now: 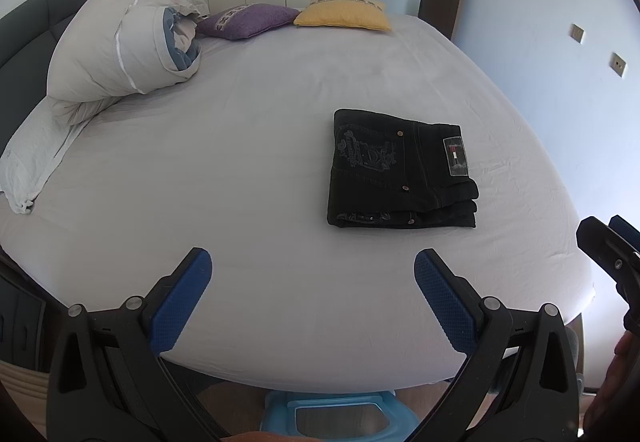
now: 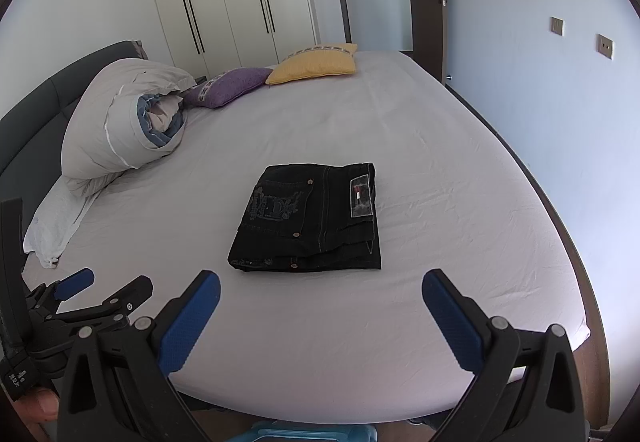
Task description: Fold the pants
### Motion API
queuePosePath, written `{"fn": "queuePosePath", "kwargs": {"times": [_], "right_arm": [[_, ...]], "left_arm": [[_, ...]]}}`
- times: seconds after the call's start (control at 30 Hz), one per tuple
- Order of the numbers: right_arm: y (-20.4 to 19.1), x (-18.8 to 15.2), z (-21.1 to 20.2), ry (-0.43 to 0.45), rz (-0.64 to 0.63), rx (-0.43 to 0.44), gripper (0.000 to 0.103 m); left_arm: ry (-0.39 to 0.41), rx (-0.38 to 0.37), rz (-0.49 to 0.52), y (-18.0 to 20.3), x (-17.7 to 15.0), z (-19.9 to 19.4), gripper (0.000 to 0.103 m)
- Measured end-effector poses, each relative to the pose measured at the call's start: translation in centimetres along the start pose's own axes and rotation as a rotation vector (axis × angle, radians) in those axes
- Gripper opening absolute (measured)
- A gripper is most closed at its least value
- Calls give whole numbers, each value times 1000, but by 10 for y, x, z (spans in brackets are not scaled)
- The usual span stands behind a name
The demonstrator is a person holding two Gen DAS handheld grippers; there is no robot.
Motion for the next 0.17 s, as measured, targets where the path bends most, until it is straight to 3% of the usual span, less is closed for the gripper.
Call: {"fn": "queuePosePath", "kwargs": {"times": [0.17], "right_arm": [[4, -8, -4, -3, 11, 2, 103]], "left_arm": [[17, 20, 17, -3, -1, 0, 103]]}}
Point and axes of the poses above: each gripper's, at about its wrist camera, not at the fingertips, and z roughly the way its jaws point, y to its right, x to its top, the point moved 10 cm from there along z, roughly the way its jaws point, and after that the axes turned 5 degrees about y, right-handed, at the moved point
